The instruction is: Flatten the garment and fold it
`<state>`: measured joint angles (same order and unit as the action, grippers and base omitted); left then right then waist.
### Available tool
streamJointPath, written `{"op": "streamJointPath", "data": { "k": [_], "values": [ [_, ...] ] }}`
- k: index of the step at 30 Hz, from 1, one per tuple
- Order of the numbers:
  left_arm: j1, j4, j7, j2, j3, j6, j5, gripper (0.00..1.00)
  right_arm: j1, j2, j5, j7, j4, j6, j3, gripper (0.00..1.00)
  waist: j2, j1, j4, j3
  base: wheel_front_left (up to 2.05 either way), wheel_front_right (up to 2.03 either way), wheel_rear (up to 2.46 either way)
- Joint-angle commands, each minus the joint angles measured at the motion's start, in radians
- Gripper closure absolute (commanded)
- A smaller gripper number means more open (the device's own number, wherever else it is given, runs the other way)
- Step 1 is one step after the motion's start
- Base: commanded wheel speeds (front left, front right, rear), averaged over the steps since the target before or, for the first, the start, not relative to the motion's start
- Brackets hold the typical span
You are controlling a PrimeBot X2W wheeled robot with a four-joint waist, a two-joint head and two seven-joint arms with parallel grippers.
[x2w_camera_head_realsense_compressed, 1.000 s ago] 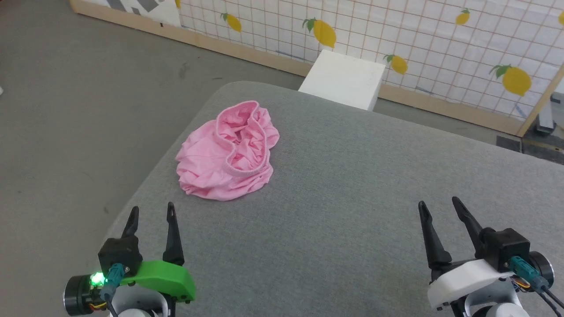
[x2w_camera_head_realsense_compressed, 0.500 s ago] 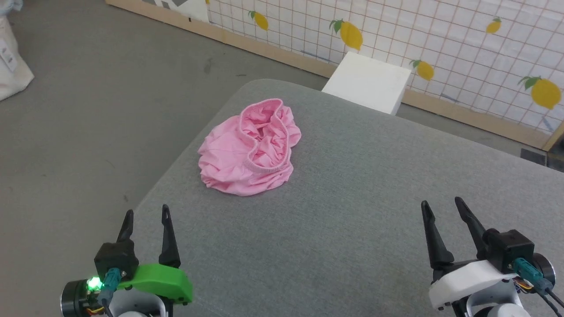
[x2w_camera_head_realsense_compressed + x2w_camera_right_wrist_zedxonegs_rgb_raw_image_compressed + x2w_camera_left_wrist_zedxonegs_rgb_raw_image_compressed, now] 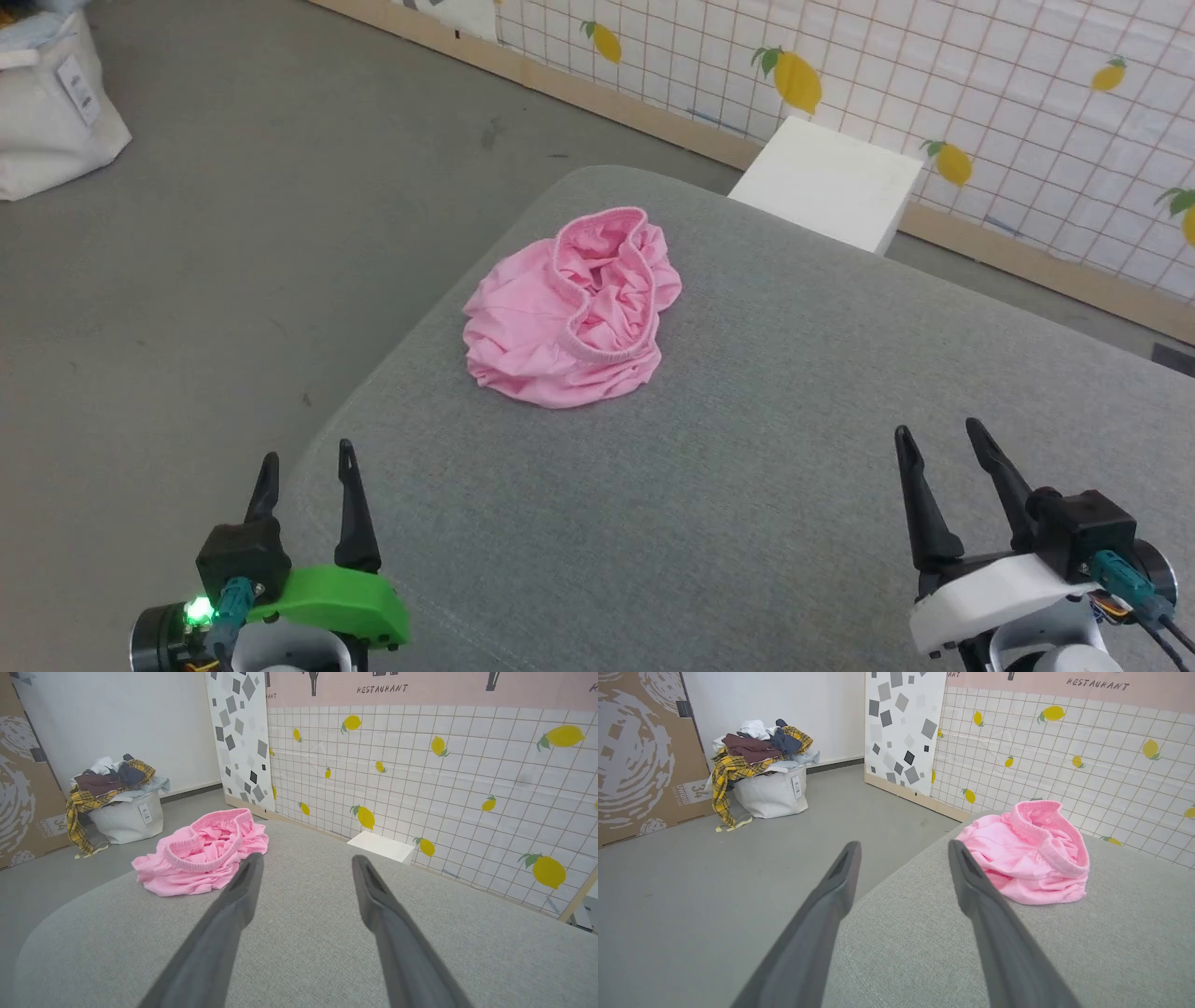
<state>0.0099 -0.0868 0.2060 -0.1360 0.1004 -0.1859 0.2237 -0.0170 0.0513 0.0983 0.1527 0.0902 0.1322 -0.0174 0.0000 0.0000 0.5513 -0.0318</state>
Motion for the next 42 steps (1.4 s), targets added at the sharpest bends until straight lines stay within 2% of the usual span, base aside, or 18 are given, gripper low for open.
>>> {"op": "streamJointPath", "data": {
  "k": [1,8,14,20,23,27,32,36,42],
  "values": [
    [0.015,-0.004,0.012,-0.009,0.004,-0.009,0.012,0.00,0.017,-0.001,0.010,0.012,0.004,-0.001,-0.003,0.00,0.0000,0.0000,0.012,0.000,0.00,0.00,0.00],
    [0.011,-0.010,0.026,-0.015,0.016,-0.016,0.031,0.00,0.018,-0.001,0.015,0.021,0.005,-0.001,-0.003,0.00,0.0000,0.0000,0.039,0.005,0.00,0.00,0.00],
    [-0.088,-0.006,-0.001,-0.029,0.041,0.037,0.082,0.00,0.046,-0.001,-0.003,0.003,-0.028,-0.001,0.009,0.00,0.0000,0.0000,0.023,0.089,0.00,0.00,0.00],
    [-0.300,-0.044,-0.100,-0.048,0.061,0.095,0.141,0.00,0.116,-0.001,-0.042,-0.030,-0.100,-0.002,0.025,0.00,0.0000,0.0000,-0.071,0.282,0.00,0.00,0.00],
    [-0.429,-0.096,-0.187,-0.053,0.060,0.128,0.184,0.00,0.143,-0.001,-0.060,-0.041,-0.121,-0.002,0.031,0.00,0.0000,0.0000,-0.132,0.370,0.00,0.00,0.00],
    [-0.583,-0.169,-0.306,-0.055,0.039,0.150,0.250,0.00,0.184,-0.001,-0.079,-0.048,-0.131,-0.002,0.047,0.00,0.0000,0.0000,-0.211,0.471,0.00,0.00,0.00],
    [-0.692,-0.280,-0.480,-0.060,0.040,0.173,0.324,0.00,0.227,-0.001,-0.068,-0.030,-0.133,-0.002,0.050,0.00,0.0000,0.0000,-0.296,0.550,0.00,0.00,0.00],
    [-0.718,-0.368,-0.625,-0.069,0.030,0.156,0.377,0.00,0.250,-0.001,-0.054,-0.011,-0.123,-0.002,0.054,0.00,0.0000,0.0000,-0.351,0.586,0.00,0.00,0.00],
    [-0.672,-0.462,-0.813,-0.112,0.035,0.064,0.378,0.00,0.271,-0.001,-0.025,0.022,-0.090,-0.002,0.052,0.00,0.0000,0.0000,-0.396,0.592,0.00,0.00,0.00]
  ]
}}
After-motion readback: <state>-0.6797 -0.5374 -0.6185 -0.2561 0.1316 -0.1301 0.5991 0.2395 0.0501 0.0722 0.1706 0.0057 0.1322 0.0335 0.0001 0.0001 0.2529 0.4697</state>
